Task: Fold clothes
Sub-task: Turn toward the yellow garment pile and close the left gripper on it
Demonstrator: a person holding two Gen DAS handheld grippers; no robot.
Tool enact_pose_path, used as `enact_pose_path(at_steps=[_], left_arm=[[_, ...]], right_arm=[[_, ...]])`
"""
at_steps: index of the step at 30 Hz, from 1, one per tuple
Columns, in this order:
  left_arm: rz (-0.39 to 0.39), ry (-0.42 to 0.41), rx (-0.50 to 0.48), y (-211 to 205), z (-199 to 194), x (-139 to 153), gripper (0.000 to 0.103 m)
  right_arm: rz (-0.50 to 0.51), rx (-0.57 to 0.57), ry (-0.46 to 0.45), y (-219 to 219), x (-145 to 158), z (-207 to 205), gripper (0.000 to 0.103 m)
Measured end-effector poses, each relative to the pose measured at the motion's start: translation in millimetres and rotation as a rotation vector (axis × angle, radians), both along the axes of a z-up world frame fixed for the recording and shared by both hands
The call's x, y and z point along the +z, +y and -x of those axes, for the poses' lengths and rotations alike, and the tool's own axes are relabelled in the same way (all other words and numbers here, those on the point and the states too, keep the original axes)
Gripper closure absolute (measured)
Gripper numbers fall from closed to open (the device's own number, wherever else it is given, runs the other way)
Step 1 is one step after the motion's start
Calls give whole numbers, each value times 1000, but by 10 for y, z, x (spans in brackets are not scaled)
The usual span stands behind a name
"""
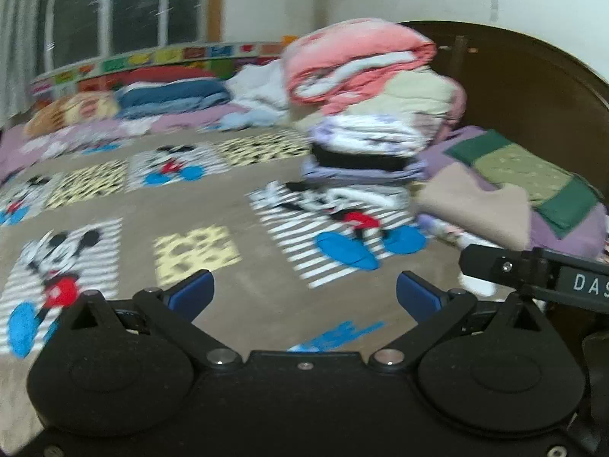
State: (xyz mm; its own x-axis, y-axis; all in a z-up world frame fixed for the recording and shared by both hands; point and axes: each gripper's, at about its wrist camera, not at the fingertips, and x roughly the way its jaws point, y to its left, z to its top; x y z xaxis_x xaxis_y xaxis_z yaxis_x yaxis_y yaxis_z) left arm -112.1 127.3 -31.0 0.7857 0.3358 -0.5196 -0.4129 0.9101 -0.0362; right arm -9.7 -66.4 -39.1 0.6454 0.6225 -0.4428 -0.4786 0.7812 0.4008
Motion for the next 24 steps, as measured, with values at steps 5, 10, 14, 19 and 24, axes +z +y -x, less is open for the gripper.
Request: enact_pose_path(at_steps=[5,10,14,19,24], left_arm=[[25,27,133,320,350,-94,0],[59,38,262,631,732,-163,0],[50,65,357,820,1014,-209,0],[31,107,462,1047,1371,-335,0],[136,111,551,1365,1709,-579,0]], right_arm=[[-6,127,11,450,-67,206,0],[-10,255,2,888,-67,478,0],[-14,371,-21,1233,-73,705,0],[-39,509,-1,1622,-218,911,0],[-47,665,28,1964,-473,1025,0]])
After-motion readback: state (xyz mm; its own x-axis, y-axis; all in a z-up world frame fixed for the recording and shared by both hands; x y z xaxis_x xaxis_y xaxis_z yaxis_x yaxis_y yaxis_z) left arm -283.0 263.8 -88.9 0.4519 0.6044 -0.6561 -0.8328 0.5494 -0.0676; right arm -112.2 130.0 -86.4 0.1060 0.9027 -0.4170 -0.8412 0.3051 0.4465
